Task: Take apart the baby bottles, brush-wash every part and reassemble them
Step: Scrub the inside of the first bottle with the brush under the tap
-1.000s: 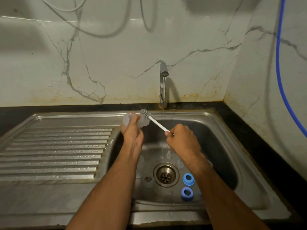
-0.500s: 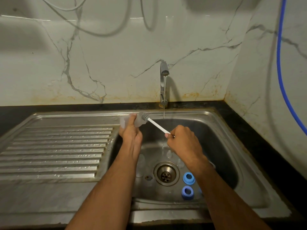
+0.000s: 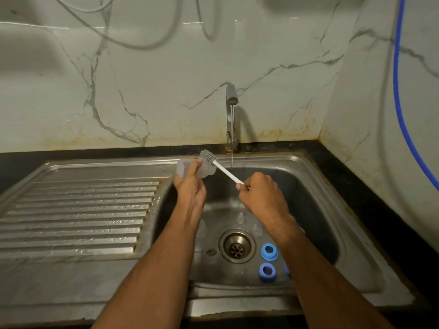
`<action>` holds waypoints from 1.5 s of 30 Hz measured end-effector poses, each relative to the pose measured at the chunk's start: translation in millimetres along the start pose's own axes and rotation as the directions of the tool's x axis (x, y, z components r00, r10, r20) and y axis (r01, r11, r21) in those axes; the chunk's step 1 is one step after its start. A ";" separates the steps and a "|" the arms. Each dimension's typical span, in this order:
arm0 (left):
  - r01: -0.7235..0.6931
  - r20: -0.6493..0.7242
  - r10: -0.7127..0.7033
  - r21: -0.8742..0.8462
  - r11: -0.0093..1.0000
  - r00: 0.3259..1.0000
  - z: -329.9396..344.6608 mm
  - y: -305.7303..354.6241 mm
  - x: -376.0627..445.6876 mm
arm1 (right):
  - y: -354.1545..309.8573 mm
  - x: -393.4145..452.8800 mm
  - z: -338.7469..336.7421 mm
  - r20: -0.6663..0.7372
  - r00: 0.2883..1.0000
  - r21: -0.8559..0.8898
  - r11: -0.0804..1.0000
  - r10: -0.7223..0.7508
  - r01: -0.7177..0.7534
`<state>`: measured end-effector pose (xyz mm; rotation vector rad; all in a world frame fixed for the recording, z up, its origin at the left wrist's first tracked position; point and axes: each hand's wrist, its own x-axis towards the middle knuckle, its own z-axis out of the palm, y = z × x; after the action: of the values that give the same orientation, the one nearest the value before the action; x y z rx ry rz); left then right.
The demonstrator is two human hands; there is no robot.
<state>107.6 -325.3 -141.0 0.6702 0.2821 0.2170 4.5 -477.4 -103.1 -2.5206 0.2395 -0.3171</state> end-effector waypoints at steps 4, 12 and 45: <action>-0.023 0.043 0.023 0.000 1.000 0.999 0.1 0.0 -2.9 | 0.2 -3.9 -1.1 -0.015 1.000 -0.010 1.000 -0.004 0.004; 0.027 -0.080 -0.046 -0.231 0.973 0.996 -2.8 3.9 6.4 | 1.1 -7.2 -5.5 0.043 0.998 -0.017 0.999 -0.035 0.036; 0.060 -0.001 -0.061 -0.101 0.993 0.998 -0.8 -7.1 2.8 | -11.1 -6.9 1.8 -0.007 1.000 -0.023 1.000 0.013 -0.013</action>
<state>110.7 -329.5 -146.7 0.5606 0.2928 0.1736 -0.5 -465.7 -99.4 -2.5400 0.2637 -0.3199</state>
